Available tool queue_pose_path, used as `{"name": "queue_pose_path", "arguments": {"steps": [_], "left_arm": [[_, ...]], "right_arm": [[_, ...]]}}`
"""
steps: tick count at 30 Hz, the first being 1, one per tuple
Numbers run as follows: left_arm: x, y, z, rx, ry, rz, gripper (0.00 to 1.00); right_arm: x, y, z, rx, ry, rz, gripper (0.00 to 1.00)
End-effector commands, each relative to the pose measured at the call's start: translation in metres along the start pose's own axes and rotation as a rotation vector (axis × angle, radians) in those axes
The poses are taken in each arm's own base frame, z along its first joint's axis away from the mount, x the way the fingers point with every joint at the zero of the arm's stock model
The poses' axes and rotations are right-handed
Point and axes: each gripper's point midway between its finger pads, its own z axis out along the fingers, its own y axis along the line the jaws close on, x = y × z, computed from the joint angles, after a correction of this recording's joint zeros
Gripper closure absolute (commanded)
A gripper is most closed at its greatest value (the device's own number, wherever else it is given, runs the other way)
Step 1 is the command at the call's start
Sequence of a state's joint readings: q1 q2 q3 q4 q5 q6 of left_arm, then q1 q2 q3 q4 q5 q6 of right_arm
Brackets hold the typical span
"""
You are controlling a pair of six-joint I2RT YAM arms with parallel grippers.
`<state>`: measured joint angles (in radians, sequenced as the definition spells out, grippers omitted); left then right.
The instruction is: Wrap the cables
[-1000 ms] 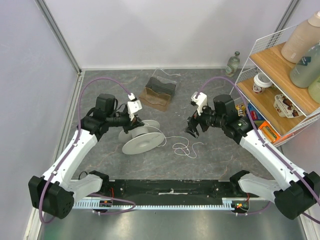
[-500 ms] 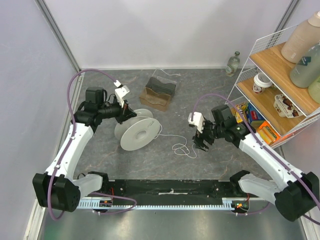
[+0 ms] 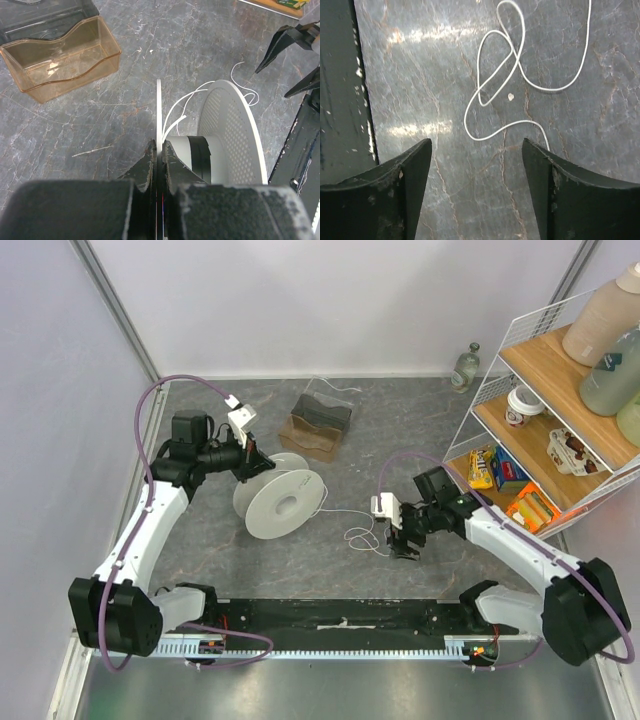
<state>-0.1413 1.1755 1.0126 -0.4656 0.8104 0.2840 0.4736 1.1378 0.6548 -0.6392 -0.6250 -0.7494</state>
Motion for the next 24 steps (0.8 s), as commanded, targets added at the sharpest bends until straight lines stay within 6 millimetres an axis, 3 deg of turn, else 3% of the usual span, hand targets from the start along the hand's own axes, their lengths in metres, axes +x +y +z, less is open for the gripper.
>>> {"name": "queue_pose_path", "arguments": {"steps": [1, 7, 14, 16, 20, 24], "left_arm": [[-0.037, -0.006, -0.006, 0.031, -0.096, 0.053, 0.98], [-0.055, -0.004, -0.01, 0.017, -0.129, 0.03, 0.98], [-0.081, -0.01, -0.021, 0.019, -0.189, -0.009, 0.98], [-0.088, -0.009, -0.025, 0.009, -0.203, -0.03, 0.98], [-0.103, -0.005, -0.036, -0.011, -0.239, -0.103, 0.98], [-0.116, -0.005, -0.047, -0.025, -0.269, -0.138, 0.98]], "right_arm": [[-0.048, -0.02, -0.003, 0.005, -0.145, 0.025, 0.24], [-0.045, -0.011, 0.013, -0.075, -0.155, 0.128, 0.35], [-0.051, -0.026, 0.031, -0.069, -0.149, 0.25, 0.44], [-0.052, -0.027, 0.035, -0.078, -0.141, 0.269, 0.59], [-0.043, -0.03, 0.036, -0.062, -0.09, 0.279, 0.98], [-0.039, -0.032, 0.027, -0.016, -0.059, 0.265, 1.0]]}}
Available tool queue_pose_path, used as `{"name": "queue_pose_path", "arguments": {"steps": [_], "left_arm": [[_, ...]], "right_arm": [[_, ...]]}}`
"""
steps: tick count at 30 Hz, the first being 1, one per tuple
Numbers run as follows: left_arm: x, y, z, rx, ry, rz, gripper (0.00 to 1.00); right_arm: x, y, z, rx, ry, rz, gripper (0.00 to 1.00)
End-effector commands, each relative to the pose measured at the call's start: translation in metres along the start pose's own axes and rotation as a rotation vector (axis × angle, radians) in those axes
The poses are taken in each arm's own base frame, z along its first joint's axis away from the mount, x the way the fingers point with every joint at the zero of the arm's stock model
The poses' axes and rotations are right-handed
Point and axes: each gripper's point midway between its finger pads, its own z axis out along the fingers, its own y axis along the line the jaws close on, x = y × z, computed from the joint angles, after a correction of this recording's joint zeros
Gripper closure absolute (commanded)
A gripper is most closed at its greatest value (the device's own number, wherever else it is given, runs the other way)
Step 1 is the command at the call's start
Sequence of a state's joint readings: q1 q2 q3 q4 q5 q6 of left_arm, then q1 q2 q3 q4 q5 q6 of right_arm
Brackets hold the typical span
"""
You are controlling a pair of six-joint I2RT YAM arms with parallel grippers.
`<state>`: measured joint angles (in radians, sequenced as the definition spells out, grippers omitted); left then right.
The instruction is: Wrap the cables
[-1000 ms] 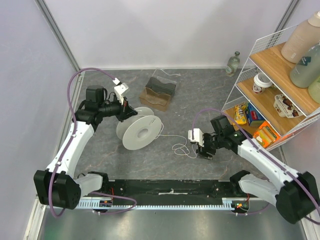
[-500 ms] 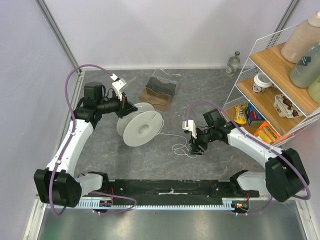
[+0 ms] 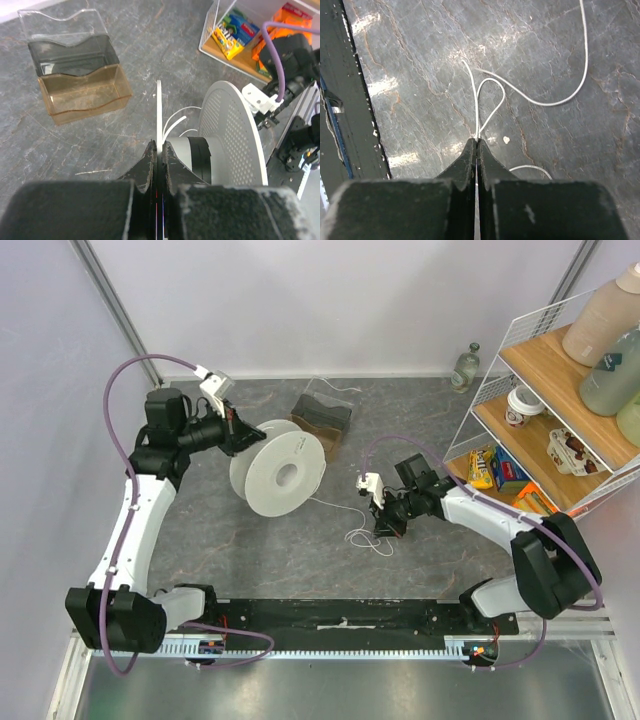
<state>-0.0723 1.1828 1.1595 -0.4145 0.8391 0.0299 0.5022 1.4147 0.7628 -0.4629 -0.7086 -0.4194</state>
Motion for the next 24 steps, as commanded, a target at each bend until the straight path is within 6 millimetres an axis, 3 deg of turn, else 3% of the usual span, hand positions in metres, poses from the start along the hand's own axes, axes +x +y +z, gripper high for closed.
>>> {"name": "queue_pose_path", "arguments": {"steps": [1, 6, 9, 12, 15, 24], "left_arm": [[-0.052, -0.021, -0.017, 0.03, -0.126, -0.01, 0.98], [-0.07, -0.016, -0.027, -0.045, -0.173, -0.062, 0.98], [-0.091, -0.019, -0.036, -0.061, -0.233, -0.117, 0.98], [-0.114, -0.024, -0.045, -0.058, -0.292, -0.161, 0.98], [-0.138, -0.015, -0.063, -0.096, -0.365, -0.186, 0.98], [-0.189, -0.021, -0.095, -0.125, -0.505, -0.202, 0.98]], "right_arm": [[-0.017, -0.007, -0.015, 0.071, -0.017, -0.043, 1.0], [-0.025, 0.0, -0.031, 0.112, -0.053, -0.092, 1.0], [-0.028, 0.002, -0.04, 0.133, -0.049, -0.133, 1.0], [-0.021, -0.002, -0.047, 0.17, -0.006, -0.166, 1.0], [-0.014, -0.003, -0.056, 0.198, 0.02, -0.194, 1.0], [-0.007, 0.0, -0.074, 0.258, 0.042, -0.303, 1.0]]}}
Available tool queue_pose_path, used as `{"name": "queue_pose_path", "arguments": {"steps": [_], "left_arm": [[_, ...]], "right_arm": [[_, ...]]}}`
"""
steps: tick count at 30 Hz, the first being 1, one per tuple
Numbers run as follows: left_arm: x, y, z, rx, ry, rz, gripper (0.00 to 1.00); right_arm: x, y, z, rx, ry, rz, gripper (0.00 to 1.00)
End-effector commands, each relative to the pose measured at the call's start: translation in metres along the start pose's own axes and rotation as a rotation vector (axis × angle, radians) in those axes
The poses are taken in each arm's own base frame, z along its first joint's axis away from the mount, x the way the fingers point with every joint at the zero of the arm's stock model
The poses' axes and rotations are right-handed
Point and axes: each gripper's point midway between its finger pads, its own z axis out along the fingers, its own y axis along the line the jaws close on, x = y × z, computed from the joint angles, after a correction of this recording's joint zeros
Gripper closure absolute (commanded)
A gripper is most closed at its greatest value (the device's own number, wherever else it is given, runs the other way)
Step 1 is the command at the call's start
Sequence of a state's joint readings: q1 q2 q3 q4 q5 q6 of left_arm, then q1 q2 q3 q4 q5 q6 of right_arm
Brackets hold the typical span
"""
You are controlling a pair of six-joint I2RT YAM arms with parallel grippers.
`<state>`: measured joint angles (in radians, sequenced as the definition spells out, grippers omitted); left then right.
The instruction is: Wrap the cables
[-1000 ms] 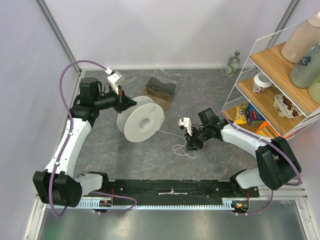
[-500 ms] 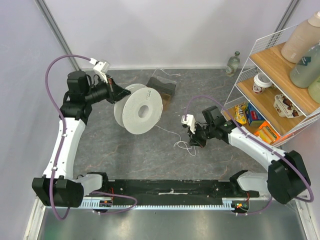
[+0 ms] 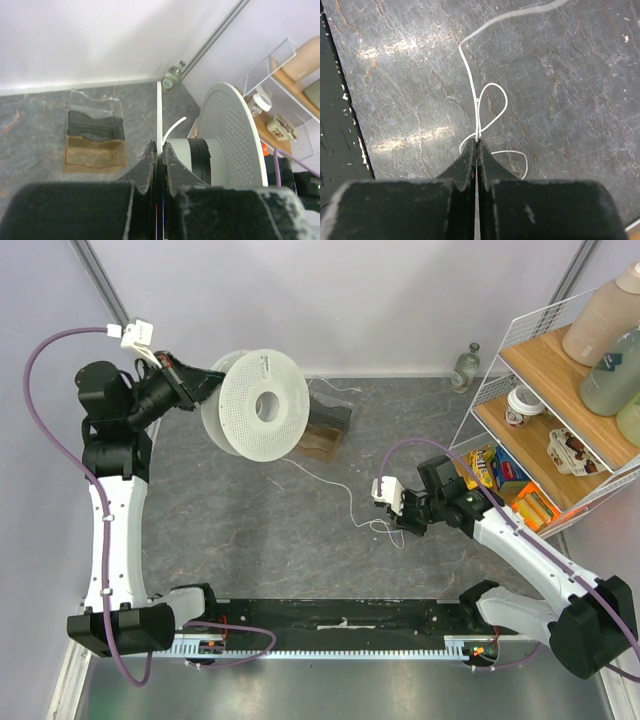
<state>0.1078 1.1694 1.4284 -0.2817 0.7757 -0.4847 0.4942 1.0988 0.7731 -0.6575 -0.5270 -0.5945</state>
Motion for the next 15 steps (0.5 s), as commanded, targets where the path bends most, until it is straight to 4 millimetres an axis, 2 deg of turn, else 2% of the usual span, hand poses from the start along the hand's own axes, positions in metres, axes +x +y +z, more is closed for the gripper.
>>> {"name": "queue_pose_path", "arguments": {"steps": [1, 3, 7, 8, 10, 11, 12, 14, 15], "left_arm": [[-0.054, -0.038, -0.014, 0.052, -0.147, 0.013, 0.98], [-0.057, -0.041, -0.015, 0.056, -0.156, 0.008, 0.98], [-0.056, -0.046, -0.017, 0.066, -0.155, -0.01, 0.98], [-0.055, -0.047, -0.018, 0.071, -0.151, -0.015, 0.98], [-0.053, -0.055, -0.02, 0.109, -0.138, -0.024, 0.98], [-0.052, -0.059, -0.021, 0.122, -0.136, -0.03, 0.99], [-0.051, -0.062, -0.022, 0.135, -0.132, -0.036, 0.98], [-0.05, -0.07, -0.025, 0.164, -0.125, -0.037, 0.98], [-0.05, -0.073, -0.027, 0.175, -0.121, -0.039, 0.98]], "right_arm": [[0.007, -0.003, -0.011, 0.041, 0.032, -0.064, 1.0], [0.01, 0.0, -0.012, 0.032, 0.041, -0.08, 1.0], [0.001, 0.001, -0.015, 0.029, 0.007, -0.109, 1.0], [-0.003, -0.001, -0.015, 0.034, -0.006, -0.113, 0.94], [-0.014, -0.004, -0.018, 0.049, -0.042, -0.098, 0.36], [-0.023, -0.007, -0.019, 0.062, -0.074, -0.085, 0.13], [-0.035, -0.009, -0.022, 0.075, -0.121, -0.089, 0.04], [-0.059, -0.011, -0.028, 0.105, -0.232, -0.085, 0.02], [-0.079, -0.019, -0.035, 0.15, -0.321, -0.105, 0.02]]}}
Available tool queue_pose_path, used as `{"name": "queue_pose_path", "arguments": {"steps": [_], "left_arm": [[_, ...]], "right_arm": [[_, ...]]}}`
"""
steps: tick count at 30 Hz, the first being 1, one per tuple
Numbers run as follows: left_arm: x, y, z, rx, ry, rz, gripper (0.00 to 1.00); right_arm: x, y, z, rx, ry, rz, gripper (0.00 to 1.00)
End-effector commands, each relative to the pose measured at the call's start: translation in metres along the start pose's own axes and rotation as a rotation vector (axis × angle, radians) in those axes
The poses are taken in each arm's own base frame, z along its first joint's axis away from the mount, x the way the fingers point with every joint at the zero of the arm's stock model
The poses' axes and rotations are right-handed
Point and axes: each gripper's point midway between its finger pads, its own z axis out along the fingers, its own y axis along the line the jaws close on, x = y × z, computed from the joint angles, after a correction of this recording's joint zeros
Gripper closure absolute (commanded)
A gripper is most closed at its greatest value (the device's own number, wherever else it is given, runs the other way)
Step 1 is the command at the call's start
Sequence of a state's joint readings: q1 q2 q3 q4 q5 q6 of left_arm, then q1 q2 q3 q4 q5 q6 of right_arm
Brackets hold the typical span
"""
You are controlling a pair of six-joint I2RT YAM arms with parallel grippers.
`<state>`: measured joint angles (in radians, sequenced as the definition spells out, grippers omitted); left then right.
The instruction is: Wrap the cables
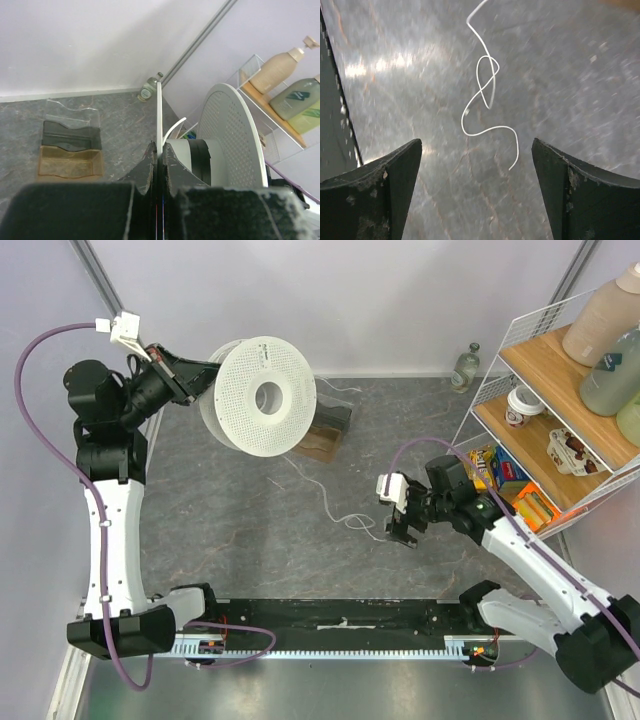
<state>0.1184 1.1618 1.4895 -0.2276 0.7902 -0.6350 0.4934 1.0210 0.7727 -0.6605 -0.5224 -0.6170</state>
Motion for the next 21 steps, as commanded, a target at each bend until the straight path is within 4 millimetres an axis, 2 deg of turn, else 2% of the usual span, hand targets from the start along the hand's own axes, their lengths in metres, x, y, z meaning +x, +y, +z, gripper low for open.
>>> {"name": "queue_pose_path", "arguments": {"steps": [1, 5, 7, 8, 11, 16, 21], "left_arm": [[-0.017, -0.051, -0.017, 0.14, -0.044, 0.018, 0.98], [-0.02, -0.064, -0.021, 0.181, -0.047, 0.011, 0.98], [-0.023, -0.069, -0.023, 0.195, -0.056, 0.008, 0.98], [-0.025, -0.072, -0.023, 0.202, -0.059, 0.005, 0.98], [-0.03, -0.077, -0.024, 0.211, -0.075, -0.002, 0.98], [-0.035, -0.081, -0.024, 0.22, -0.085, -0.011, 0.98], [-0.036, -0.082, -0.024, 0.221, -0.087, -0.031, 0.98]], "right_arm": [[-0.082, -0.027, -0.02, 0.143, -0.344, -0.042, 0.02], [-0.131, -0.04, -0.027, 0.188, -0.569, -0.018, 0.02], [-0.148, -0.043, -0.021, 0.179, -0.624, 0.027, 0.02], [-0.153, -0.043, -0.012, 0.159, -0.635, 0.051, 0.02], [-0.164, -0.041, 0.01, 0.122, -0.656, 0.116, 0.02], [-0.168, -0.028, 0.05, 0.061, -0.651, 0.184, 0.02], [-0.16, -0.009, 0.081, 0.034, -0.634, 0.161, 0.02]]}}
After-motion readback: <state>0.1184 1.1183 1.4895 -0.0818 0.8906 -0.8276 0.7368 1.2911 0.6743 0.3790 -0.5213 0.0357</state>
